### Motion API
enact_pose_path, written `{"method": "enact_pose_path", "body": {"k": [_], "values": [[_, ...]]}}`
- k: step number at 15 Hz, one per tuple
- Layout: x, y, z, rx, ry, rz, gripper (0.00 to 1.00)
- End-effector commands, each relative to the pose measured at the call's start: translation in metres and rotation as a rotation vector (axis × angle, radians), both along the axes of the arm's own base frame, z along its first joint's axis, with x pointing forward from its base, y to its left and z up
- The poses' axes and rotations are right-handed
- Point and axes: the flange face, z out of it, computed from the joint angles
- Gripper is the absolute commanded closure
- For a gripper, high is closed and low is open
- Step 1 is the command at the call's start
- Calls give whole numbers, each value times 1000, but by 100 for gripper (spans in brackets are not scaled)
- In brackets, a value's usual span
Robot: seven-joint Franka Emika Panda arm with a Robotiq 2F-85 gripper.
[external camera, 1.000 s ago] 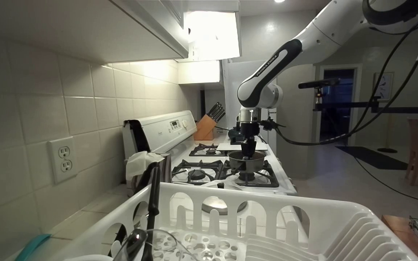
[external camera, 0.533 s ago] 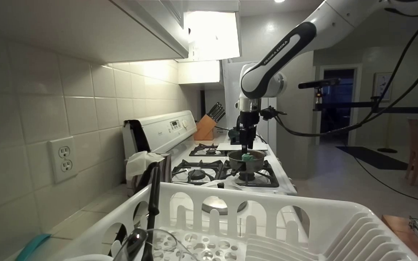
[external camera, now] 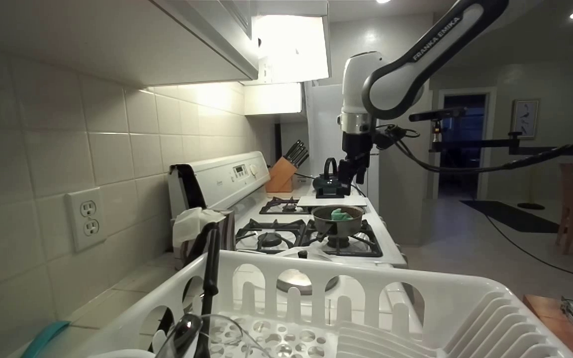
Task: Uncover the pot and put the green cloth inside
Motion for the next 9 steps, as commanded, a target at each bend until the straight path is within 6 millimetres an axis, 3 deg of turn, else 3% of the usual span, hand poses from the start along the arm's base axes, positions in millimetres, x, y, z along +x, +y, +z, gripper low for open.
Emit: {"method": "enact_pose_path", "body": {"k": [1, 6, 7, 8, 9], "values": [[-43, 58, 17, 2, -25, -70, 0], [-89, 148, 21, 127, 40, -190, 0], [-100, 157, 21, 128, 60, -236, 0], [-73, 145, 18, 102, 48, -172, 0], [-78, 153, 19, 100, 50, -170, 0]]}}
